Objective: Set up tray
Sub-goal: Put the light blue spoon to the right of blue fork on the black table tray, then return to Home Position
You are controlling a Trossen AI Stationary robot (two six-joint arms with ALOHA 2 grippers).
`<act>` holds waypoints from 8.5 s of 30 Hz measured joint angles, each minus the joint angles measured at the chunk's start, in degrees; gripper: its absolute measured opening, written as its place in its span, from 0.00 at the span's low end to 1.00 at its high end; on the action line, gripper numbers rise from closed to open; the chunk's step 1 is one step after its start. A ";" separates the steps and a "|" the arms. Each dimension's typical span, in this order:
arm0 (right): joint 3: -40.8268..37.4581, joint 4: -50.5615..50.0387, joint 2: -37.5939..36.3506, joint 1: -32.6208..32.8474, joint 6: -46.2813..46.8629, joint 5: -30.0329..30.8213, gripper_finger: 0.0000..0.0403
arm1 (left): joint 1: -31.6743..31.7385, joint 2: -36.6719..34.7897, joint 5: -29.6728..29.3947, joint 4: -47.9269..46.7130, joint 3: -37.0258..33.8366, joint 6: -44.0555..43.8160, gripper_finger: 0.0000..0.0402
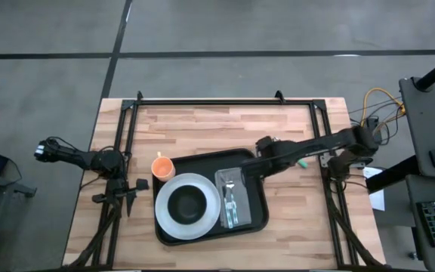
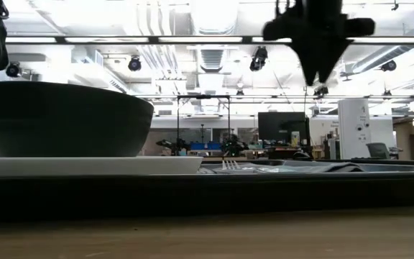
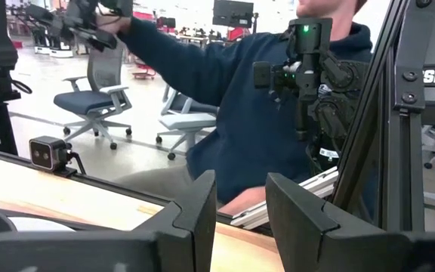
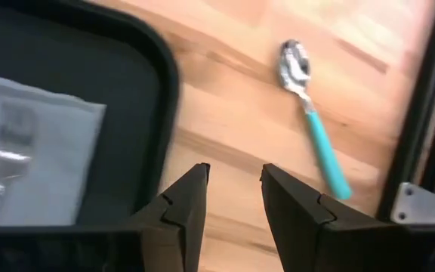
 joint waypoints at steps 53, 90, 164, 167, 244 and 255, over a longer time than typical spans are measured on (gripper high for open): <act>-46.39 31.39 -26.20 -34.56 -51.92 -13.82 0.49 | 0.00 0.01 -0.01 -0.01 0.00 0.01 0.24; -52.50 42.23 -18.48 -38.56 -54.49 -23.44 0.09 | 0.00 0.02 -0.02 0.00 0.00 0.00 0.24; -0.28 30.07 16.07 5.44 18.12 -18.87 0.09 | -0.01 0.04 0.00 -0.02 0.00 0.01 0.24; 1.80 29.61 18.15 5.44 17.97 -18.87 0.09 | 0.00 0.04 0.00 -0.02 0.00 0.00 0.24; 13.85 48.38 18.91 5.44 -73.51 -5.69 0.40 | 0.00 0.00 0.00 -0.02 0.00 0.00 0.24; 13.76 49.22 18.91 5.16 -74.42 -5.73 0.40 | -0.01 0.00 0.00 -0.02 0.00 0.00 0.24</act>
